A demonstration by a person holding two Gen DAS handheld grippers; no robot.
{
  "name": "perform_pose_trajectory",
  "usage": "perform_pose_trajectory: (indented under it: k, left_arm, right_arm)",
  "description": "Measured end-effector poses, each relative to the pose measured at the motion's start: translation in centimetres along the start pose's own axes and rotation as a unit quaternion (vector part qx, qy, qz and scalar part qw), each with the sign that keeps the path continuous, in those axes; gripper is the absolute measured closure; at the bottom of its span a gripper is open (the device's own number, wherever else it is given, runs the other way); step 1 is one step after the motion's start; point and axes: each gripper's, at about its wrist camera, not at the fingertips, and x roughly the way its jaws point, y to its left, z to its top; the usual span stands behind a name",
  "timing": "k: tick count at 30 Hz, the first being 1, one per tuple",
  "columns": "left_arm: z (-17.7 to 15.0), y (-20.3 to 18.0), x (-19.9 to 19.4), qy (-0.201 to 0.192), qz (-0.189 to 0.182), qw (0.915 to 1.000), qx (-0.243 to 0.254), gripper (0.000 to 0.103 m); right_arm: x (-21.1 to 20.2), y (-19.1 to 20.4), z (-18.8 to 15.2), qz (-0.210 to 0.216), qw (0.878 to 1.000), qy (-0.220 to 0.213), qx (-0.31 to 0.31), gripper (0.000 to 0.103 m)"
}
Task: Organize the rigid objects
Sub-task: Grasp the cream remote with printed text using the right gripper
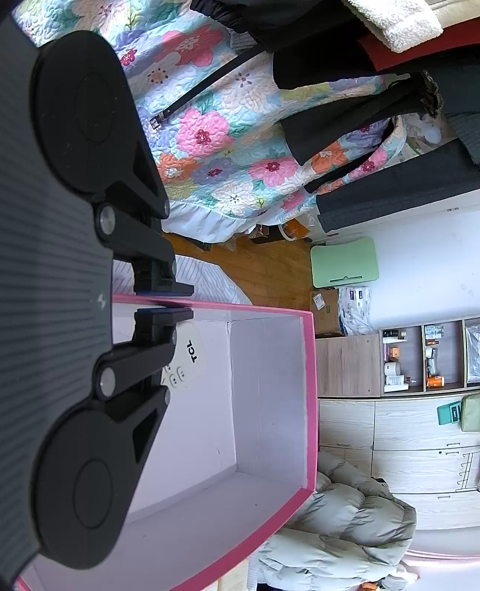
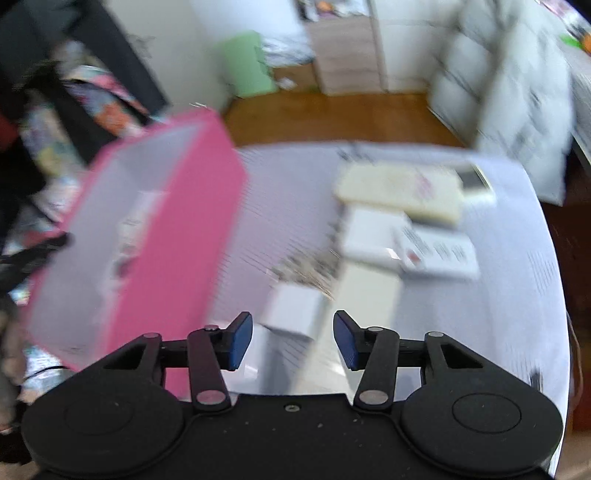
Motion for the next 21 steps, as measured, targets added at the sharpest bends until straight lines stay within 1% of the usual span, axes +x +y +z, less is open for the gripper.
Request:
perform_pose_trajectory:
  k: [2,4,7,9,10,12,16,21]
  left_arm:
    - [0.0,0.0,0.0,0.000,0.000,1.0000,-0.001,0.098]
    - [0.1,0.0,0.0,0.000,0.000,1.0000,0.000,0.098]
    - [0.2,0.2,0.1,0.000,0.002,1.0000,0.001,0.098]
    - [0.1,0.2,0.1,0.001,0.001,1.0000,-0.001,0.098]
    - [0.1,0.2,0.1,0.000,0.001,1.0000,-0.001,0.098]
    - [0.2,0.2,0.1,0.001,0.002,1.0000,0.000,0.098]
    - [0.1,0.1,0.0,0.000,0.001,1.0000,0.000,0.098]
    - [0.0,0.0,0.1,0.001,0.004,1.0000,0.005,0.098]
  right_arm:
    - [1.2,-1.0,-0.8,-0.020,1.000,0.013,0.012,0.049]
    - [2.2,-1.1,-1.2,-0.034,0.999,0.019,0.007,0.048]
    - [2.7,-0.6,-1.3,-0.070,0.997,0.008,-0.018,0.046]
    - [3.0,-0.9,-1.3,-0.079,0.997,0.002,-0.016,0.045]
    - [3.3,-0.9,-1.2,-0.082,0.996,0.000,-0.019,0.041]
    - [3.6,-0.8,-1.1,-0.095,0.995,-0.004,-0.031,0.036]
    - [3.7,-0.8,-1.2,-0.095,0.995,0.001,-0.039,0.036]
    - [3.0,-1.4,-1.8,-0.069,0.997,0.021,-0.032,0.036]
